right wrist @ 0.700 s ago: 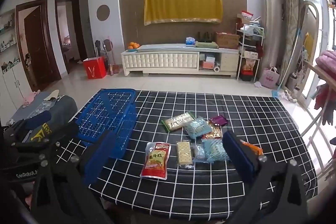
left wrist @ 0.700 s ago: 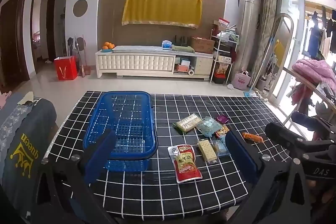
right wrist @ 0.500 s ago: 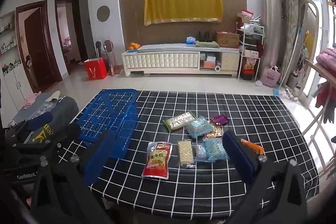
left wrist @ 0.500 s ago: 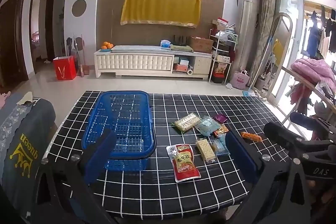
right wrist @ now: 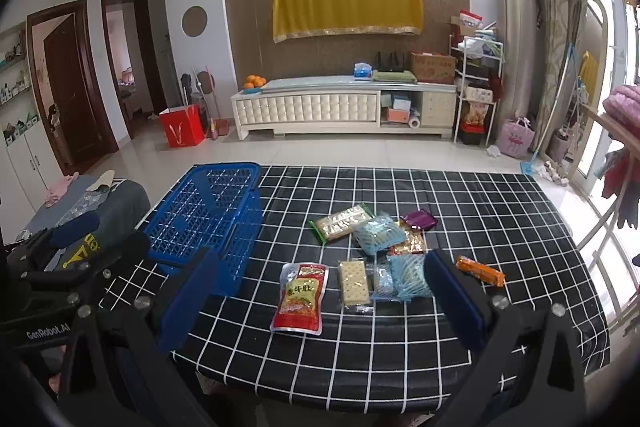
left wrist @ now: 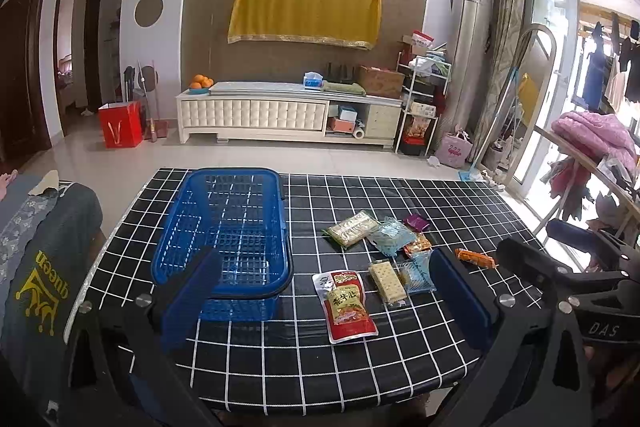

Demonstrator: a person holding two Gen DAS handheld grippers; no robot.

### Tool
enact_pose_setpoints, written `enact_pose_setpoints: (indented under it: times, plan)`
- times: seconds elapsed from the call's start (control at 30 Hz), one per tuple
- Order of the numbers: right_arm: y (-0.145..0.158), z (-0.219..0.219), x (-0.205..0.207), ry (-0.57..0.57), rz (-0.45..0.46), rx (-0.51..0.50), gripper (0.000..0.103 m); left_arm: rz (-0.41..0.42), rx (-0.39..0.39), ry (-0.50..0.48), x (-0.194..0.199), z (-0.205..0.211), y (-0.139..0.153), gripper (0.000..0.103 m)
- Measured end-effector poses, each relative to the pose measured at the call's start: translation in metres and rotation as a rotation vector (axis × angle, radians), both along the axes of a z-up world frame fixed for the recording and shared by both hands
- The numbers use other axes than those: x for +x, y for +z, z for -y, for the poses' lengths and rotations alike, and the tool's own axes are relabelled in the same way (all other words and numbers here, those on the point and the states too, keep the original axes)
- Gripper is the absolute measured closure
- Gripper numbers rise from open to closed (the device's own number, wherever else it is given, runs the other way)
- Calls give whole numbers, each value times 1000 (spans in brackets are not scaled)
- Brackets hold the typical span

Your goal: Organize snacks

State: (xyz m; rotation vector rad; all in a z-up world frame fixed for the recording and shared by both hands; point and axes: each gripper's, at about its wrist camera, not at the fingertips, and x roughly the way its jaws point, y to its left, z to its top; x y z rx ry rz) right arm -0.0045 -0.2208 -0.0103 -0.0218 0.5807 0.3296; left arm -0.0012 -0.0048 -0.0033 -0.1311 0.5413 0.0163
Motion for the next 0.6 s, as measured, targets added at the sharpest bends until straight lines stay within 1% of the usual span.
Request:
enact_pose_setpoints:
  times: [0.6]
  plan:
    - [-1, 2, 0, -5, -22, 8, 0, 2, 2, -11, -1, 1, 1, 0]
